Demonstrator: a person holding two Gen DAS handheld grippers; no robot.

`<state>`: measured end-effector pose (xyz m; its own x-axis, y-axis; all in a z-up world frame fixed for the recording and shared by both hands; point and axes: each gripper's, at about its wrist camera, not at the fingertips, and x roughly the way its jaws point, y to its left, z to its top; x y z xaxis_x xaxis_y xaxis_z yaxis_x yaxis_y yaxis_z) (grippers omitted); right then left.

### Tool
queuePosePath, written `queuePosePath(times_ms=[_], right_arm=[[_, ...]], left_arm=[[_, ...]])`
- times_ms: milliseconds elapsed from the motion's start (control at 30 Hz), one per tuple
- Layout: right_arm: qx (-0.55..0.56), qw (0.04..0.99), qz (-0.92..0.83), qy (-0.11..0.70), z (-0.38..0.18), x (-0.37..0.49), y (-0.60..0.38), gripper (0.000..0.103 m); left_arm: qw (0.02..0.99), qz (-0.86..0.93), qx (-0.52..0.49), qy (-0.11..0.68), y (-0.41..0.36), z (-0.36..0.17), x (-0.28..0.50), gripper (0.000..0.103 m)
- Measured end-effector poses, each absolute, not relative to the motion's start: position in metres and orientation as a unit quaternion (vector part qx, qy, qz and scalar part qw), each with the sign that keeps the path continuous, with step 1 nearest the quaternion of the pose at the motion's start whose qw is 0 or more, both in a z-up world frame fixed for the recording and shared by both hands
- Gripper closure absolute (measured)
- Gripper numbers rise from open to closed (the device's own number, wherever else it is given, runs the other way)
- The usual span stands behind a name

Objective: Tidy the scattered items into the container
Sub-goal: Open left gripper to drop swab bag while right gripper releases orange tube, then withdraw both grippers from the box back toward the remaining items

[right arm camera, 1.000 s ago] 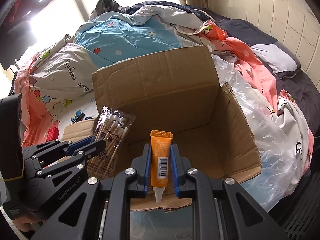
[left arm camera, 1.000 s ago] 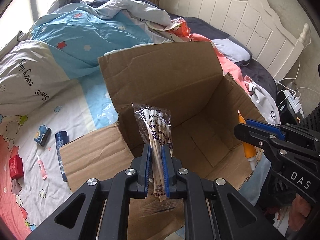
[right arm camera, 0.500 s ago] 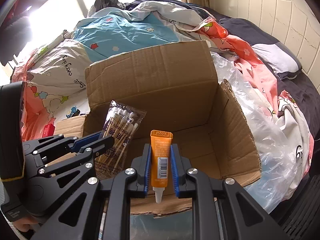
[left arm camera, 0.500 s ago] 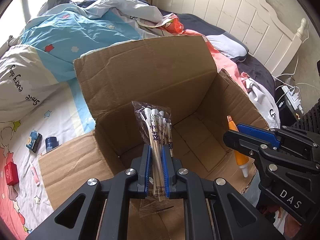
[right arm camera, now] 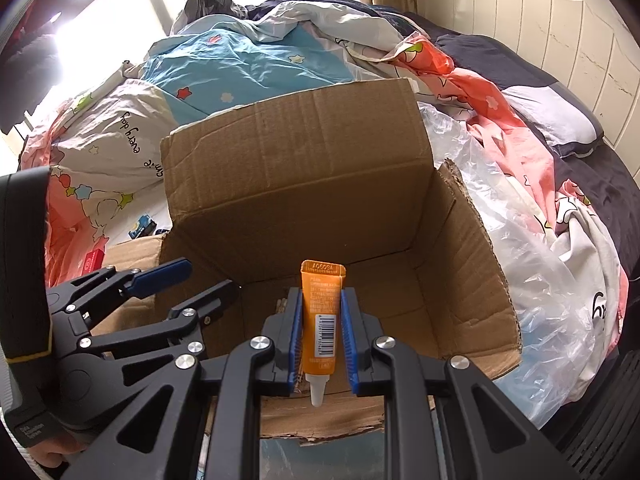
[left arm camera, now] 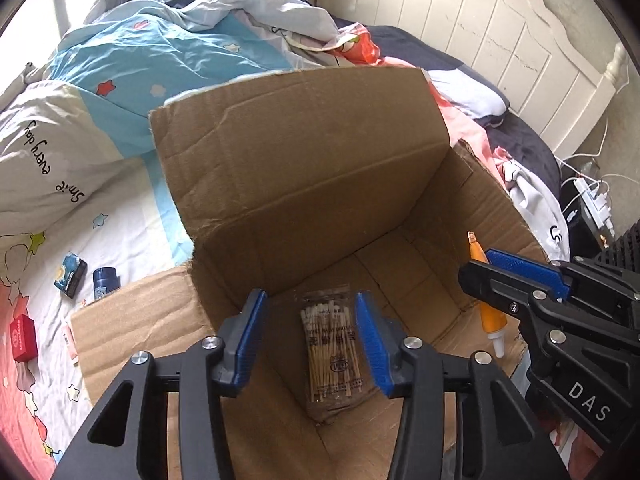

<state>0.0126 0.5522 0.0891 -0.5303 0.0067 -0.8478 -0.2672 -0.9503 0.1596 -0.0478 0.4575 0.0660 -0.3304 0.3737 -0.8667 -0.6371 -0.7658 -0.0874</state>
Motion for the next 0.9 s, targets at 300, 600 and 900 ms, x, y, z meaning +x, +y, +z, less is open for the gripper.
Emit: queuePosePath(times_ms=[300, 600, 900], right_arm=[[-0.484, 0.1, 0.862, 0.114, 0.089, 0.009, 0.547, 0.078], [-0.478, 0.122, 0.86, 0.13, 0.092, 0.012, 0.557, 0.05], [-0.476, 0.127, 0.863, 0.113, 0.106, 0.019, 0.546, 0.05]], left_arm=[[0.303, 0.806, -0.495, 0.12, 0.45, 0.069, -0.054, 0.029], [0.296, 0.808, -0.497, 0.111, 0.441, 0.073, -0.055, 0.029], [0.283, 0.82, -0.488, 0.101, 0.426, 0.09, -0.053, 0.016]])
